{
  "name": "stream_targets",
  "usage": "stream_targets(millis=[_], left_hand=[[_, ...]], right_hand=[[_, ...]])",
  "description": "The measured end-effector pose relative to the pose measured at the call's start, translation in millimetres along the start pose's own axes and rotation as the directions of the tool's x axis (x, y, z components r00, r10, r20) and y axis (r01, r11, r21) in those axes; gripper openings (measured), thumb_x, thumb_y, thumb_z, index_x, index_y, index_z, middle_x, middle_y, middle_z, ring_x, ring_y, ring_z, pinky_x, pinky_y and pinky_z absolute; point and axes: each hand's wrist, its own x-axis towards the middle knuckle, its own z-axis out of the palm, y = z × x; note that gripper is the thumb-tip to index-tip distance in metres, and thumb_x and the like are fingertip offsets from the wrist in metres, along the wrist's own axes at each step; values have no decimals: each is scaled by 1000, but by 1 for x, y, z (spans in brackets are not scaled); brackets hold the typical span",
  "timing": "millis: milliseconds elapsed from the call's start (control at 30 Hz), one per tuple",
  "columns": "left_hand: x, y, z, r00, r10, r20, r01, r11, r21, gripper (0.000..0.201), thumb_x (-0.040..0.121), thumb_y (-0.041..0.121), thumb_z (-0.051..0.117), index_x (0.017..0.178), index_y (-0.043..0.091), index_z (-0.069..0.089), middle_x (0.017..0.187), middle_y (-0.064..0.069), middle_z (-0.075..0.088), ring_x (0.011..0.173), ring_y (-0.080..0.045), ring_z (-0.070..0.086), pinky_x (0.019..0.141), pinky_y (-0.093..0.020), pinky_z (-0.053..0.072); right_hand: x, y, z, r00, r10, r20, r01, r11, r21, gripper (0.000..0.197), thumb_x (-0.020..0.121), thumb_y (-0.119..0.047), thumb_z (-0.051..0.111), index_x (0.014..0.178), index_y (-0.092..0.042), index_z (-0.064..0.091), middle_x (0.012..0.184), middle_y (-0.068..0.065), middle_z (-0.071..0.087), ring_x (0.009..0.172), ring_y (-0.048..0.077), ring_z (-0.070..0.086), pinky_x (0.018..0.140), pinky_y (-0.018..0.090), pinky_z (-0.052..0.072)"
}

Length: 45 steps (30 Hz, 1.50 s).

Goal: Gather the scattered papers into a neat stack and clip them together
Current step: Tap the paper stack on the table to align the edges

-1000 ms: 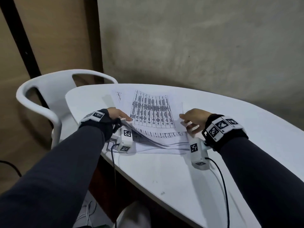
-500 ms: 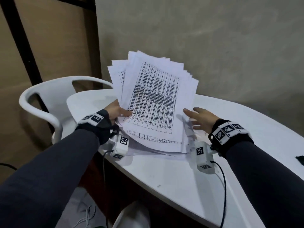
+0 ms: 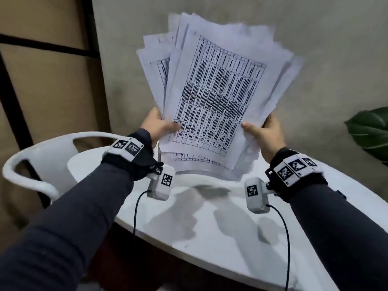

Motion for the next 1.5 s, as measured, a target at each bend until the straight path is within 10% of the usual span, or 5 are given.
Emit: stream_targets(millis=[533,733,900,1200,1500], left_hand=[[-5,10,17,986,155,64,-150,985,-80,121,32,41,92,132,4,36,132,-15,56,121,-27,55,105,-50,42],[-4,12,20,963,194,-188,-198,980,-3,96,41,43,86,121,21,37,132,-9,50,123,-25,51,107,-42,41],[-1,18,18,855,387,-344,-390,919,65,66,72,23,77,128,11,44,121,5,44,102,-3,47,82,5,34],[2,37,23,852,339,-399,-382,924,-32,15,74,29,73,67,26,60,69,7,58,75,-15,53,89,-42,49],[12,37,22,826,340,-450,-387,922,-13,24,81,8,61,62,22,58,45,19,54,46,9,45,59,-12,40]], right_hand=[[2,-26,26,1000,-12,-29,10,998,-63,111,45,-41,91,135,-9,34,132,6,54,121,21,55,108,41,42],[10,-34,23,862,-501,-83,445,823,-354,98,72,-13,78,147,-4,17,140,2,31,120,-20,30,96,-9,20],[12,-39,21,871,-490,-32,445,814,-374,57,80,-43,66,126,-11,58,102,21,61,89,23,61,87,27,51],[9,-44,25,884,-434,-174,399,894,-205,32,70,-24,47,101,-28,57,78,-13,55,52,-4,37,52,13,34],[10,-39,23,778,-618,-114,557,763,-328,18,84,-21,60,78,-37,54,79,-12,59,76,-2,56,76,21,49]])
